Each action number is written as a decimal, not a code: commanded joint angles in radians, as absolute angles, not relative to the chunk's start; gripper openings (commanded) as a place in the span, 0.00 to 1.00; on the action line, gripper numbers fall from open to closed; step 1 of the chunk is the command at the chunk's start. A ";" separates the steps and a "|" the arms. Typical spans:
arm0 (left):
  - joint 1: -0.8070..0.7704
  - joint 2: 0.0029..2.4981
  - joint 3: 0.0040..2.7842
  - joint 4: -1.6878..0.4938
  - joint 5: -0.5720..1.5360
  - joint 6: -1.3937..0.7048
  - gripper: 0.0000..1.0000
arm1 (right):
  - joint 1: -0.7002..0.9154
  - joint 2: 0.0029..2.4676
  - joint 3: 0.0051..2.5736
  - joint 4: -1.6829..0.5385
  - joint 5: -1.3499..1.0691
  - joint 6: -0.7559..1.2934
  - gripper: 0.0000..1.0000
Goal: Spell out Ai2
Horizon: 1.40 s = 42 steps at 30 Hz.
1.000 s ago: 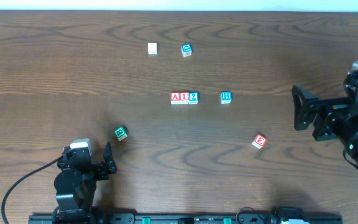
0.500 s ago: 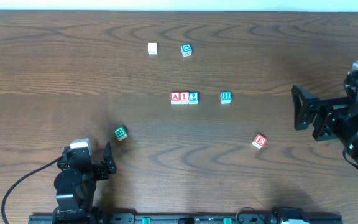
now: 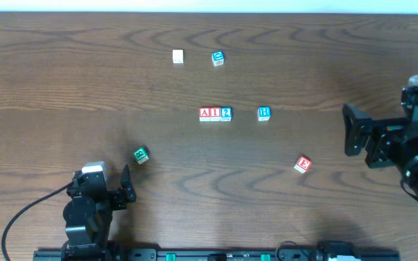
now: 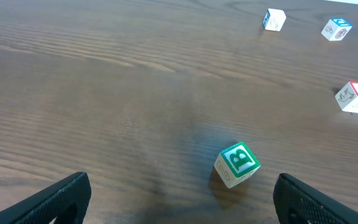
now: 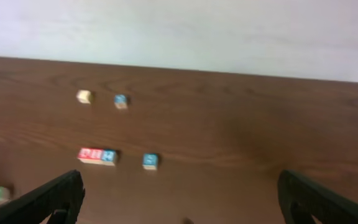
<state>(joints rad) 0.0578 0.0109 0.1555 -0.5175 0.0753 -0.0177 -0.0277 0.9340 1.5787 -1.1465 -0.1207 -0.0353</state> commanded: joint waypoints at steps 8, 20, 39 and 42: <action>0.056 0.004 0.141 -0.512 0.072 -0.002 0.95 | -0.044 0.473 0.872 -0.836 -0.160 -0.068 0.99; 0.056 0.004 0.141 -0.512 0.072 -0.002 0.95 | -0.044 0.117 0.412 -0.669 -0.177 -0.056 0.99; 0.056 0.004 0.141 -0.512 0.072 -0.002 0.95 | -0.043 0.005 0.160 -0.664 -0.187 0.104 0.99; 0.056 0.004 0.141 -0.512 0.072 -0.002 0.95 | -0.043 0.005 0.160 -0.664 -0.188 0.104 0.99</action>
<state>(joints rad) 0.0578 0.0101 0.1555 -0.5144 0.0753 -0.0177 -0.0307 0.0143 0.1677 -0.6647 -0.1772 0.0814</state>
